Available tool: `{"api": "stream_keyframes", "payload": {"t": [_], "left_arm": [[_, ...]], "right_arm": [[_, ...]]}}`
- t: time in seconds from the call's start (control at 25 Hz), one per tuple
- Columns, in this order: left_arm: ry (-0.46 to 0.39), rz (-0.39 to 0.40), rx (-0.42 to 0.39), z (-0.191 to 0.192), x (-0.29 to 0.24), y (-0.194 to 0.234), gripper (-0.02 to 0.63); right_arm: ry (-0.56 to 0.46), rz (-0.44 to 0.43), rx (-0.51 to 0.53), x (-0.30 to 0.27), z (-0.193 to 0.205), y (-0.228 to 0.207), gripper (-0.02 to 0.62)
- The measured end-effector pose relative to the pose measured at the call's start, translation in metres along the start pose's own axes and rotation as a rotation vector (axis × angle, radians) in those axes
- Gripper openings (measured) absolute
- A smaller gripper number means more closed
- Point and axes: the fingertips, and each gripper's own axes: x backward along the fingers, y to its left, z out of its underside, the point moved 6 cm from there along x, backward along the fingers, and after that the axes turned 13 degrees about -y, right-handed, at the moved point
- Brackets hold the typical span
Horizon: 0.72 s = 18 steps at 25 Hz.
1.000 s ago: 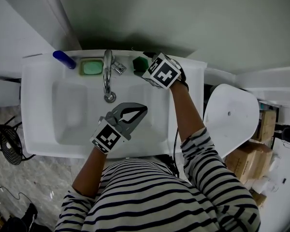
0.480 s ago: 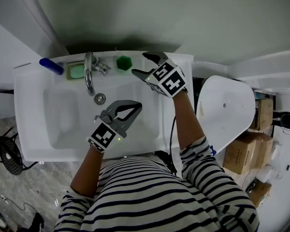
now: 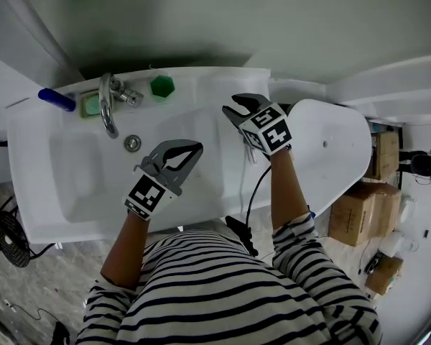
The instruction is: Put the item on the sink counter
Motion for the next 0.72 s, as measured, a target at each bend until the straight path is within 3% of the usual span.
{"api": "stream_keyframes", "payload": {"t": [0.32,0.56,0.72], "left_arm": [[0.006,0.042,0.007,0.009,-0.019,-0.015,0.004],[0.023,0.070,0.016,0.016,-0.029,-0.024,0.005],[0.034,0.080,0.022,0.020,-0.034,-0.027,0.004]], "right_arm": [[0.119,0.074,-0.088,0.018,0.068,-0.006,0.133],[0.221,0.123,-0.085,0.015,0.102,-0.009,0.133],[0.238,0.132,-0.118,0.010,0.116,-0.010,0.132]]}}
